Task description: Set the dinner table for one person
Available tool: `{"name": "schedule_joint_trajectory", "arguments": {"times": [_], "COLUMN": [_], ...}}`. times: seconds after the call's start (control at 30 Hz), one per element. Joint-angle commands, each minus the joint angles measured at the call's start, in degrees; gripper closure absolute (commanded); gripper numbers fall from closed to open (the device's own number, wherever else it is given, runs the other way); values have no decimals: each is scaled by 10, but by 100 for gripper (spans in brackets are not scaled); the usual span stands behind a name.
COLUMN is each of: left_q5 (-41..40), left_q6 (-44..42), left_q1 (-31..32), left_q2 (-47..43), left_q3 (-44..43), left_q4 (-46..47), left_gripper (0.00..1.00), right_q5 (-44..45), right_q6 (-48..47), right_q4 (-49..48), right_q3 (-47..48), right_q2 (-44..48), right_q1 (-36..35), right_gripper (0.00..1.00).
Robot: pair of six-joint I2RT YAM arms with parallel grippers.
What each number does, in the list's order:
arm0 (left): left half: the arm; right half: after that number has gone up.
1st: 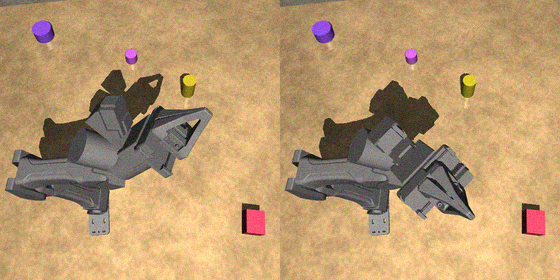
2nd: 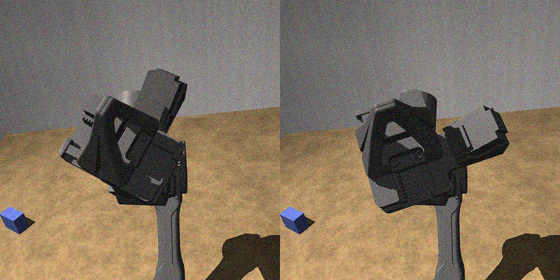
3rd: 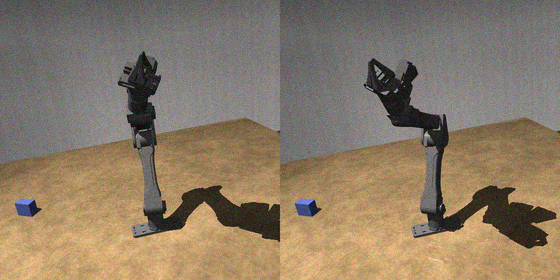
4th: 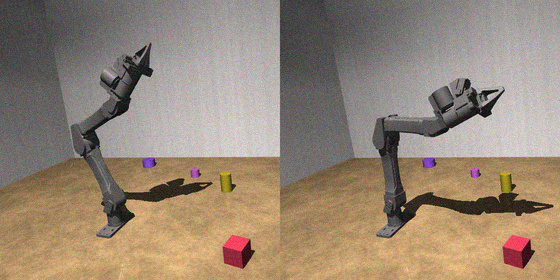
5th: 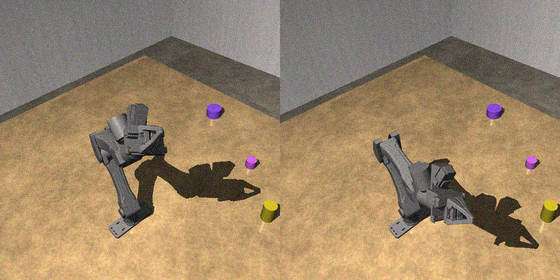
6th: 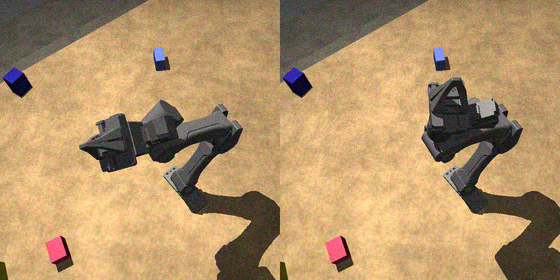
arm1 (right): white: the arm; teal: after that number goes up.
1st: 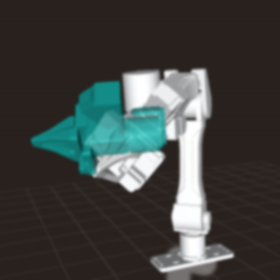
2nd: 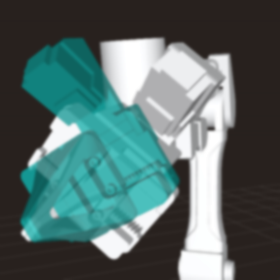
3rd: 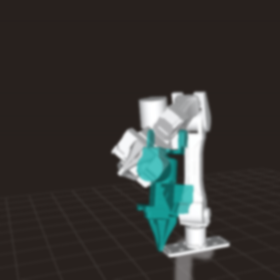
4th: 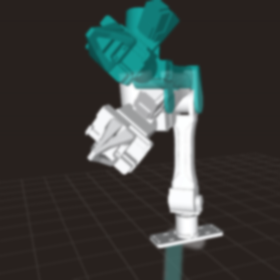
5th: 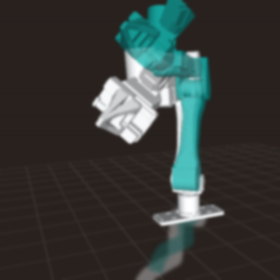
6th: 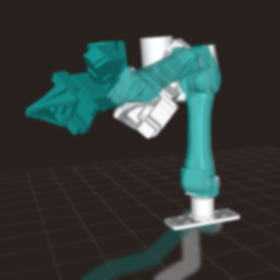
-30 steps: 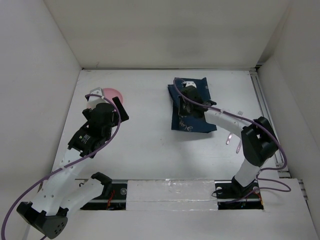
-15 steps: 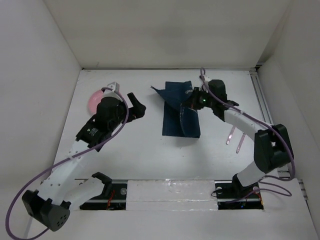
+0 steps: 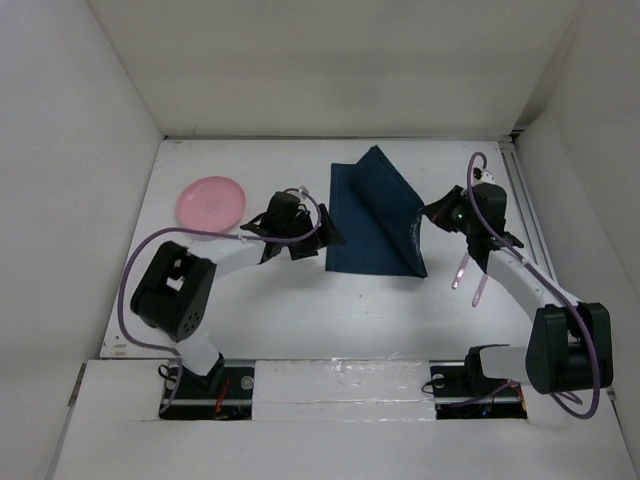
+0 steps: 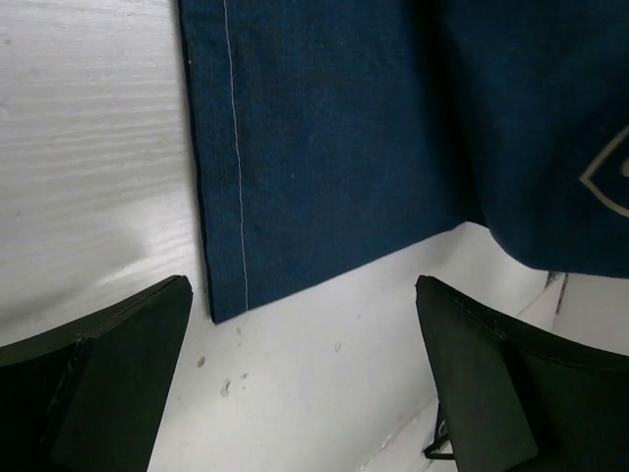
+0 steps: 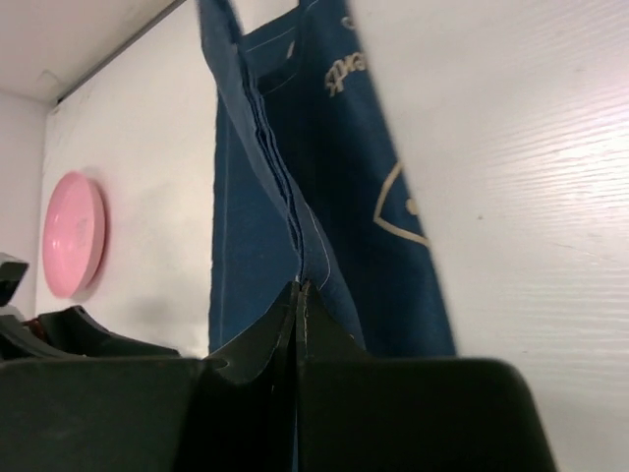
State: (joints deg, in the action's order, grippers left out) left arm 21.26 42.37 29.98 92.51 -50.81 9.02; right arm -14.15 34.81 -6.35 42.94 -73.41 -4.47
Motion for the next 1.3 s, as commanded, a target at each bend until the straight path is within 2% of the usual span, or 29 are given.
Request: {"name": "schedule_joint_trajectory", "arguments": {"times": [0.0,0.1,0.23,0.33,0.5,0.6,0.7,0.8,0.83,0.87,0.9,0.93,1.1,1.27], "left_q5": [-10,-94,-173,-196,-206,-213,-232,-240,-240,-240,-249,-258,-315,-357], "left_q6": [-2,-2,-2,3,-2,-8,-14,-14,-14,-14,-9,-9,8,13], "left_q1": [25,54,66,66,66,71,86,100,100,100,100,100,95,61], "left_q2": [28,64,71,71,130,161,191,210,217,217,217,217,180,148], "left_q3": [-73,-118,-124,-124,-131,-136,-165,-185,-190,-190,-190,-190,-185,-201], "left_q4": [-9,-72,-137,-149,-169,-177,-196,-209,-209,-209,-209,-214,-214,-230], "left_gripper": [6,6,6,7,16,30,36,66,72,87,97,100,100,100], "right_q5": [52,36,24,24,24,12,12,12,7,7,7,2,2,32], "right_q6": [1,1,-4,-4,-4,-10,-10,-10,-10,-10,-10,-10,-10,-10], "right_q4": [-9,-3,-3,2,2,2,2,2,2,2,2,2,2,7], "right_q3": [-7,-7,-7,-7,-7,-7,-7,-7,-7,-7,-7,-7,-7,-7], "right_q2": [13,19,24,24,24,24,24,24,24,24,24,18,-4,-9], "right_q1": [24,38,52,63,81,81,86,86,86,86,91,91,103,103], "right_gripper": [100,100,100,100,100,100,100,100,100,100,100,100,100,100]}}
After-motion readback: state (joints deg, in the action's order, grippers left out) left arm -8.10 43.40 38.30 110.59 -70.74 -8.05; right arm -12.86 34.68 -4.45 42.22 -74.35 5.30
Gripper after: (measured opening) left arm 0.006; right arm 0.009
